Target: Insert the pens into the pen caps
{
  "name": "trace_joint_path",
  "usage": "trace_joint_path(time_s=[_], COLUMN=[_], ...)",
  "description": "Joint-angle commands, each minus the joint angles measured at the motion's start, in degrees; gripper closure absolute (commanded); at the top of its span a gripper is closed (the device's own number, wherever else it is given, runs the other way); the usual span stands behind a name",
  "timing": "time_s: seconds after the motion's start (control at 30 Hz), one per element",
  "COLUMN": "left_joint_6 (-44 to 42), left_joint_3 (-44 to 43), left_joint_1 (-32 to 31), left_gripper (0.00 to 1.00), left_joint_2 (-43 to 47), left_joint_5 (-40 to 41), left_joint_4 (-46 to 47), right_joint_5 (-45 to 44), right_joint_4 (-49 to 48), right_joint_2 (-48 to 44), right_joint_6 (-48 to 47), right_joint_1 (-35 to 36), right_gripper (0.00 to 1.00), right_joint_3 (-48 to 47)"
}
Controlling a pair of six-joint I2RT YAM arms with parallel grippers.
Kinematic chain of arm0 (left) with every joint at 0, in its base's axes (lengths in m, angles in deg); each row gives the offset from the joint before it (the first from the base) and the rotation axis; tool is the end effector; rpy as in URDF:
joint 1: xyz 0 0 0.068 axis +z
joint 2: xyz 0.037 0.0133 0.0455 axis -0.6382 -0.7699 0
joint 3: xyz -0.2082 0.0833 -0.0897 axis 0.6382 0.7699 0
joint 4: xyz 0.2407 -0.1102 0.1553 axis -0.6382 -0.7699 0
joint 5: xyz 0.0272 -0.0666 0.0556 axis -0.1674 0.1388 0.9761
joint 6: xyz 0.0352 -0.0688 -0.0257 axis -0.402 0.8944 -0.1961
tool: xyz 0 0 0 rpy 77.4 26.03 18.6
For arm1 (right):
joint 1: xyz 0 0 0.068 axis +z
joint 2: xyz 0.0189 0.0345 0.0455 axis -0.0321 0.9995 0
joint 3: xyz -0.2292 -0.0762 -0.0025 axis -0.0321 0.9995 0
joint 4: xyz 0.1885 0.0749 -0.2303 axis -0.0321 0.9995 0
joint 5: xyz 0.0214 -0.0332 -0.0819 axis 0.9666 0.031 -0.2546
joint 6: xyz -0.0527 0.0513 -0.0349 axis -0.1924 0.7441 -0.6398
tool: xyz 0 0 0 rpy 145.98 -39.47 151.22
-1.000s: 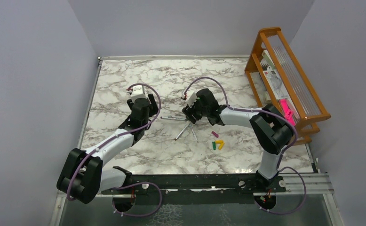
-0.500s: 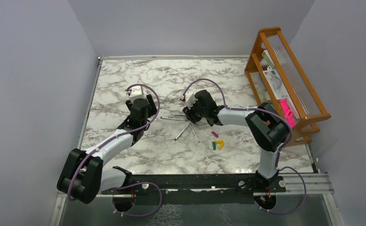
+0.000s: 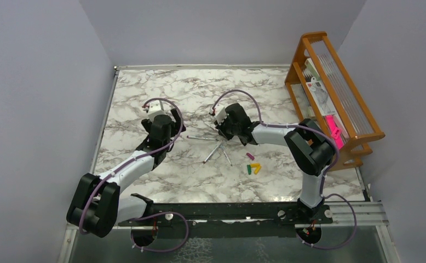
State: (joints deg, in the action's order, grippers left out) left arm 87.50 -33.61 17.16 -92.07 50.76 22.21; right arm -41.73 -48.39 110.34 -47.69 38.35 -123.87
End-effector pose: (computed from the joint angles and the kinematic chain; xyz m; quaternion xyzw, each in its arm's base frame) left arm 0.3168 -0.0987 0.1379 -0.1694 0.8082 -0.0705 0.5596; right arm 0.3332 0.2925 0.0542 -0.4184 0.8139 0.1529 0.3730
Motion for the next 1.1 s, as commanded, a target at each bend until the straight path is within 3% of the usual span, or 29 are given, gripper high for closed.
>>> trace_joint_path(time_s=[0.0,0.2,0.37,0.47,0.6,0.77,1.07], left_joint_6=[7.3,7.4,14.0,18.4,23.9,27.2,27.7], left_joint_3=[1.0,-0.4,-2.9,-1.2,1.5,2.6,3.3], left_joint_1=[1.2,1.5,1.5,1.5,1.4,1.2,0.3], left_gripper=[0.01,0.01,0.02,0.02,0.02,0.06,0.12], left_joint_2=[1.4,-3.1,-8.4,-10.0,-12.0,-14.2,-15.2], left_joint_5=[-1.8,-22.9,-38.4,-44.5,-50.7,-56.5,-57.3], left_joint_4=[0.3,9.6,18.7,29.4,45.8,60.8,65.5], right_joint_5=[-4.6,-8.2,-4.2,0.5,5.9,11.0,14.8], right_joint_4=[-0.6,-10.5,-23.8,-35.1,-48.6,-52.1,-53.2], right_joint_2=[-0.9,-10.5,-20.2,-25.0,-27.1,-29.3,-29.2], right_joint_6=[3.2,12.7,25.3,34.3,42.8,47.0,48.7], right_joint_1=[0.4,0.3,0.1,-0.2,-0.2,-0.2,-0.2], right_gripper=[0.98,0.98,0.98,0.98,0.98,0.98,0.98], right_joint_3=[-1.9,5.1,16.2,24.4,29.6,29.5,27.5])
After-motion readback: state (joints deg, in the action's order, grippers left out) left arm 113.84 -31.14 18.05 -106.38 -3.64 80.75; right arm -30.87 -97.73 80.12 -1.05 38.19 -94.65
